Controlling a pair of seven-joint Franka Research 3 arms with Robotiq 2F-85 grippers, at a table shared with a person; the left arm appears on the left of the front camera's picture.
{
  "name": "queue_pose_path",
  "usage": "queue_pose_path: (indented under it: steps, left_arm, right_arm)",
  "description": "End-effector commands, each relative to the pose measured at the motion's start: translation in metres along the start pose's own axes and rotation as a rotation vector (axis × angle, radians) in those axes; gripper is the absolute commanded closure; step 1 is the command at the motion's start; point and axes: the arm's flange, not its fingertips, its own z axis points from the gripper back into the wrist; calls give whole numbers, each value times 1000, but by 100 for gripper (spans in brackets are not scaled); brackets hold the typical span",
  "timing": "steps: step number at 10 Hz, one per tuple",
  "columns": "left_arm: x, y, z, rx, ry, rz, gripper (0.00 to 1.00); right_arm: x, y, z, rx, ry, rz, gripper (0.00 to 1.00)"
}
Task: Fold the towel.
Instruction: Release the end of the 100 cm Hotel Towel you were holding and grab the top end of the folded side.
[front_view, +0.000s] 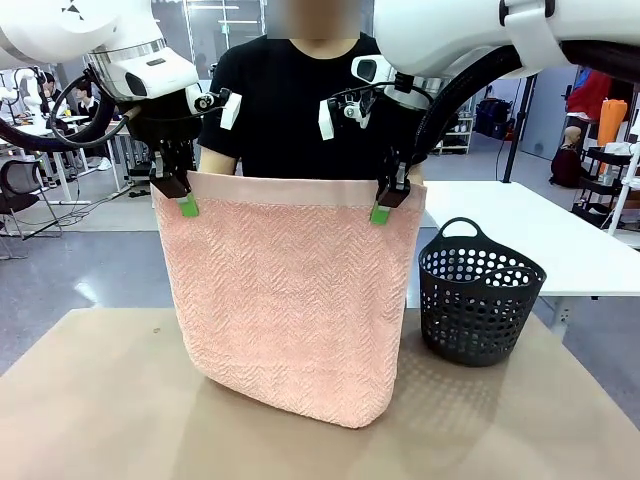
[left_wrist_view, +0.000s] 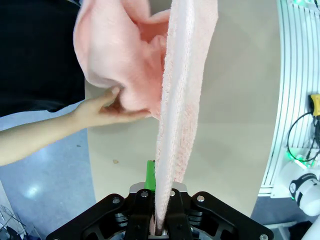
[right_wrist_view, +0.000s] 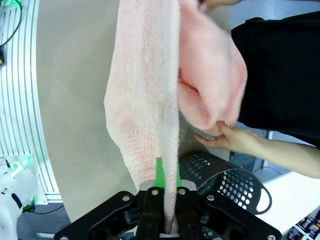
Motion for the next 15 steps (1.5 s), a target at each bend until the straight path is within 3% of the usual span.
queue_pose_path:
  steps: [1, 15]
  left_arm:
    - [0, 2, 3, 4, -3, 1, 100]
    - [0, 2, 3, 4, -3, 1, 100]
  right_arm:
    - [0, 0, 0, -3, 3, 2, 100]
    - [0, 0, 0, -3, 3, 2, 100]
